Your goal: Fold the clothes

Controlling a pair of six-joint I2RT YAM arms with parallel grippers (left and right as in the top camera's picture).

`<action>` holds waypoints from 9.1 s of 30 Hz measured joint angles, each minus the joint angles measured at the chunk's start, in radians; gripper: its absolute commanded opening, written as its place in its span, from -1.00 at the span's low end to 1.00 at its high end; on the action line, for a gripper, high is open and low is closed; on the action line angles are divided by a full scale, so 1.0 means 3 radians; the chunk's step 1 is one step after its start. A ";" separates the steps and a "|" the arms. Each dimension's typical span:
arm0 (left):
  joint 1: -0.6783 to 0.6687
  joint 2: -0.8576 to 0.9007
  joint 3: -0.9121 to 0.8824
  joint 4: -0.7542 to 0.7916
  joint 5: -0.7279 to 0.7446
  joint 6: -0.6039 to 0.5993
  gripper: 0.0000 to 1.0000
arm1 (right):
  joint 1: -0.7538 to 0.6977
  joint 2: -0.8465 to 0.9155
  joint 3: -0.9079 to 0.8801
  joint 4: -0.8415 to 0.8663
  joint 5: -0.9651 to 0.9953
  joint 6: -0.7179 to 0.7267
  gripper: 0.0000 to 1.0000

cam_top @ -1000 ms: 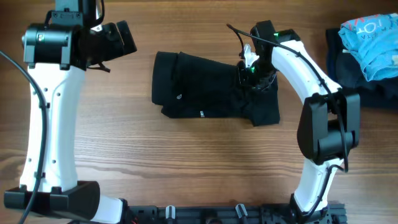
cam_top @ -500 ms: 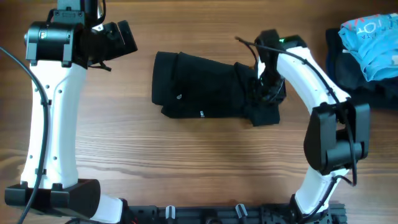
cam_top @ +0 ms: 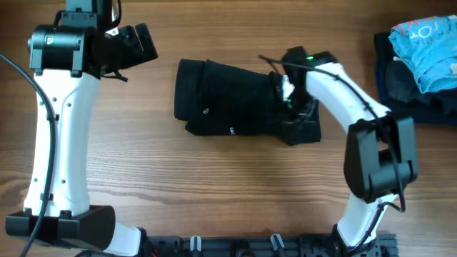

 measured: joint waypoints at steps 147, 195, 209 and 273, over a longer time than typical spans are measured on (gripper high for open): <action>0.0318 0.2099 0.0000 -0.0104 0.1706 0.2037 0.91 | -0.0529 -0.0694 0.0294 0.0460 -0.0748 -0.0786 0.82; 0.0238 0.2509 0.0000 0.0134 0.2547 0.2304 -0.92 | -0.0529 -0.0694 0.0292 0.0254 -0.0738 -0.0872 0.83; 0.0734 0.1999 0.0000 -0.0136 0.2506 0.2185 -0.92 | -0.0529 -0.0694 0.0292 0.0420 -0.0712 -0.0827 0.83; -0.0094 0.0464 0.0009 0.0702 0.1338 0.0437 0.99 | -0.0164 -0.0089 0.0610 0.0951 -0.0614 0.0039 0.21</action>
